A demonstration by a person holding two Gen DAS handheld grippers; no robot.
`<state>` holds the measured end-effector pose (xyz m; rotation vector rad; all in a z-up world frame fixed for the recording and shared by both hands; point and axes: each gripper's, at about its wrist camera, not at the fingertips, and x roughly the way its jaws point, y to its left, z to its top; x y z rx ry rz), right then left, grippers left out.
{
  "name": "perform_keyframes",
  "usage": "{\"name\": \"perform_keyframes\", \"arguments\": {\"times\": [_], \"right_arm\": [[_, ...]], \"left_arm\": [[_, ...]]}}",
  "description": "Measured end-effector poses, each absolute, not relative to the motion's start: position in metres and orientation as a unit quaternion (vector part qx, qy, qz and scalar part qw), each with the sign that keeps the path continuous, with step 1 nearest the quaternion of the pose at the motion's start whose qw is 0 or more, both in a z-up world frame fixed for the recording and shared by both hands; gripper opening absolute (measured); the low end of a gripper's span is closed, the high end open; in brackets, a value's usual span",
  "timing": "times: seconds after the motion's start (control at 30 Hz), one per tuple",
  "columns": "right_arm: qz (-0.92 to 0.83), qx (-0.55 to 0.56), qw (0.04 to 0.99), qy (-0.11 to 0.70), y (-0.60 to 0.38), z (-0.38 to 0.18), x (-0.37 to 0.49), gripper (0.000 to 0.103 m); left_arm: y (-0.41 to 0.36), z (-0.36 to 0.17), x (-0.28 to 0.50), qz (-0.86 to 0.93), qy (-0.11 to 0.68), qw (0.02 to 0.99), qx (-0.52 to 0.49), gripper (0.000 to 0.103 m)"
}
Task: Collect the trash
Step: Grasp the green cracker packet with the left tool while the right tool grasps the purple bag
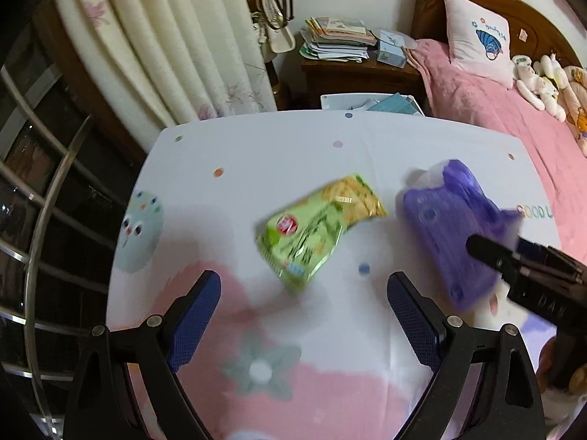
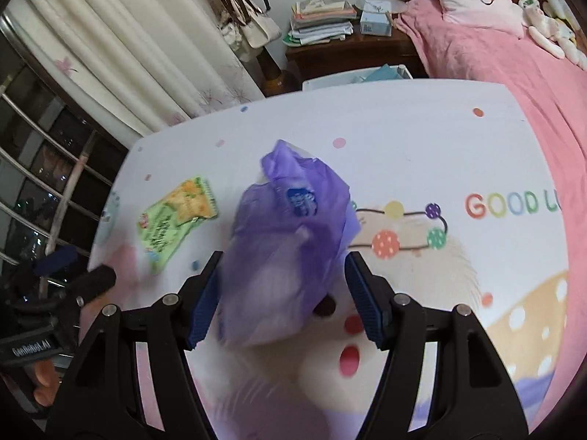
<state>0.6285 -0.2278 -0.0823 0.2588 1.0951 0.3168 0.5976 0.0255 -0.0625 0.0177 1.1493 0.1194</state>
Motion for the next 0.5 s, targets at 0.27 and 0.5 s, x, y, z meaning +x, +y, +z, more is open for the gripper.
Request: {"name": "perform_keyframes", "arguments": {"times": [0.27,0.5], "right_arm": [[0.154,0.096,0.833,0.522,-0.225,-0.111,0.644,0.049],[0.154,0.063,0.846,0.507,-0.221,-0.111,0.632,0.036]], "left_arm": [[0.019,-0.102,0.650,0.041,0.561,0.826,0.038,0.093],[0.022,-0.133,0.676,0.030,0.583,0.810,0.061,0.081]]}}
